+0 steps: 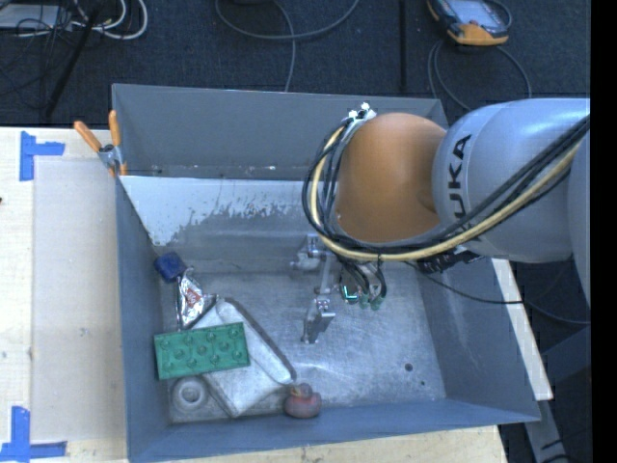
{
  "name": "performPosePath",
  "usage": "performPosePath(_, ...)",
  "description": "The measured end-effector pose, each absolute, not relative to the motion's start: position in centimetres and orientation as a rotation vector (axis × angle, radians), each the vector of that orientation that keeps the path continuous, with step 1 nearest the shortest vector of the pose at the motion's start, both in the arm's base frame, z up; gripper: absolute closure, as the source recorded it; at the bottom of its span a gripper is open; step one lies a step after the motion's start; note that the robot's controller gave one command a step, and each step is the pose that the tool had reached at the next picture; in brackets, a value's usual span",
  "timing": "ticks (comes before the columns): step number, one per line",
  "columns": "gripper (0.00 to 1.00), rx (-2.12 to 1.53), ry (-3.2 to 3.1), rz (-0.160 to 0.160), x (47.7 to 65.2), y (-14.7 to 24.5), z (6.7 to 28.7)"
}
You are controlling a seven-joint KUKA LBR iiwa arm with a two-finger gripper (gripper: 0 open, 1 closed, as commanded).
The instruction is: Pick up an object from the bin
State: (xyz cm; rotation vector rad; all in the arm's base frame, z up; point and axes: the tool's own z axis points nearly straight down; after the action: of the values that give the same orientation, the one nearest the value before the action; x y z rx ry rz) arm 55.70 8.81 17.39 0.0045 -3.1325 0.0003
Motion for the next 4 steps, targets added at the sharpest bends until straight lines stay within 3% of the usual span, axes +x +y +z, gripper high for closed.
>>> performPosePath(1, 0.00, 0.081, -3.135, -0.001, 56.0, 12.8, 13.3)
performPosePath(2, 0.00, 0.048, -3.152, 0.000, 52.8, 16.1, 9.4)
performPosePath(3, 0.00, 0.362, -3.104, 0.041, 54.0, 20.0, 7.3)
performPosePath(4, 1.00, 0.363, -3.126, 0.026, 54.4, 20.3, 7.5)
